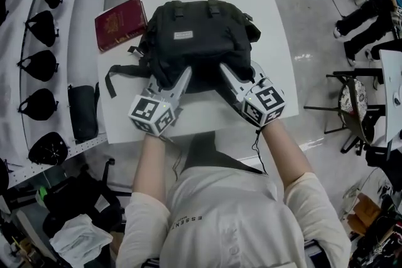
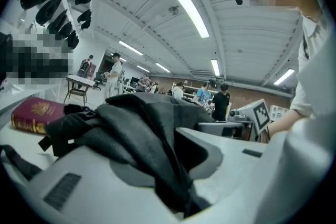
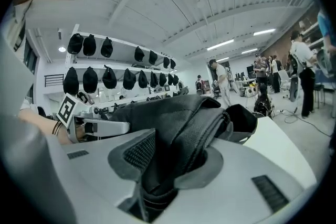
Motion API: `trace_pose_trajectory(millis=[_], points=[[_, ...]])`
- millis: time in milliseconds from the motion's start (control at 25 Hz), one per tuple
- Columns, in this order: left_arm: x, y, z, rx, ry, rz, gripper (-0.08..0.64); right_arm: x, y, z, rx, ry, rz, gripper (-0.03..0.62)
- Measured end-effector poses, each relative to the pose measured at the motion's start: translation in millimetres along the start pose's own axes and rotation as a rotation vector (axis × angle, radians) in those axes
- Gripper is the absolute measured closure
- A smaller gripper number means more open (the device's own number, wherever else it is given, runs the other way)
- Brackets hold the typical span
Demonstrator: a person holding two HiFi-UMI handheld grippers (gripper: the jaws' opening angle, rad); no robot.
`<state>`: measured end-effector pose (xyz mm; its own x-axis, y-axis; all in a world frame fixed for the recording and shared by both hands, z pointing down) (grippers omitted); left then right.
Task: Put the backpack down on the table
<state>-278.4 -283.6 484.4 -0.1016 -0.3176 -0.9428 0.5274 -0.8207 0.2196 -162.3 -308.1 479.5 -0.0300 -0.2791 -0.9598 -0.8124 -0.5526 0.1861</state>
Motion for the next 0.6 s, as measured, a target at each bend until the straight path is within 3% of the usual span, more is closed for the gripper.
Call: trace_pose_trajectory(millis=[360,600], points=[[-48,-18,-12,-0.006,-0.003,0.046,0.443,-48,-19,14,-0.009,0.057,0.046,0.456],[-82,-27,-12,-0.001,-0.060,0.081,0.430,-80,-25,21,-0.020,0.086,0.089,0.443]])
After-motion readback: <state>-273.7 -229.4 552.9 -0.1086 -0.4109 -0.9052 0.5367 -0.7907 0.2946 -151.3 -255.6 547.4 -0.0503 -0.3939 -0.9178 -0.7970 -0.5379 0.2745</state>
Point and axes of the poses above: the fingertips, and each gripper's own axes: y forward along the fingers, z to its left, x out of its top, the point moved 1 cm from there along -y, backward along the fingers, and after that the axes turned 3 degrees about x, right-handed, at the moved point
